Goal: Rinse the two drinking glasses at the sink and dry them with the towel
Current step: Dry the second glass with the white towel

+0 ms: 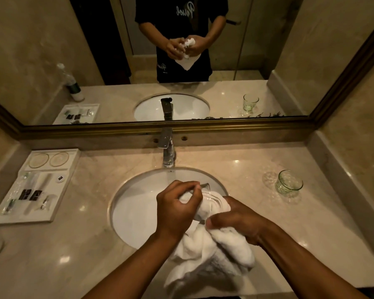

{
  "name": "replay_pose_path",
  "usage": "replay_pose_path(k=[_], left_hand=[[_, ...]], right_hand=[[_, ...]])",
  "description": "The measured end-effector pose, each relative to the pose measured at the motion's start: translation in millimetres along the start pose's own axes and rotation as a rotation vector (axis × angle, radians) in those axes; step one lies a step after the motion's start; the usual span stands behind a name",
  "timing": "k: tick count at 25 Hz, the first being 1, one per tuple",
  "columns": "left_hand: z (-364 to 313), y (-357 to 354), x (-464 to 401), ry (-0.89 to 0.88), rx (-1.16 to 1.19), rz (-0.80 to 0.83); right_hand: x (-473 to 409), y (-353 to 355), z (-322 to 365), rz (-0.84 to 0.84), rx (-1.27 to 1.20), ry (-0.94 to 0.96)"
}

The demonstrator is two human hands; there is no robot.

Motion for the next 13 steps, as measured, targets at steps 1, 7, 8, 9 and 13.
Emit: replay_pose_path(k=[1, 7, 8, 9, 13], left_hand=[[3.5, 1.3, 2.0, 0.031, -0.002, -0.008], [48.3, -1.7, 16.7, 0.396, 0.047, 0.041], [52.9, -3.6, 16.7, 0.454, 0.071, 0.059], [55.9, -5.6, 16.4, 0.511, 0.098, 0.080], [68.9, -17.8, 21.9, 0.751, 0.228, 0.208]], right_hand=[[-0.8, 2.1, -0.9, -0.015, 0.088, -0.019], [-6.9, -10.8, 0.6, 0.012, 0.476, -0.068], [-8.0, -12.8, 1.5, 0.013, 0.507, -0.070], [-9.0, -14.2, 2.7, 0.016, 0.530, -0.068], [-12.3, -17.0, 2.2, 0.071, 0.636, -0.072]])
Point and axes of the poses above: each hand's wrist, its own x-axis away from the middle knuckle, its own y-axis out of the back of the hand, z = x × y, the point moved 10 cm from there along -x, towards the middle knuckle, and after that the axes turned 11 degrees about -x, right-handed, at the moved point
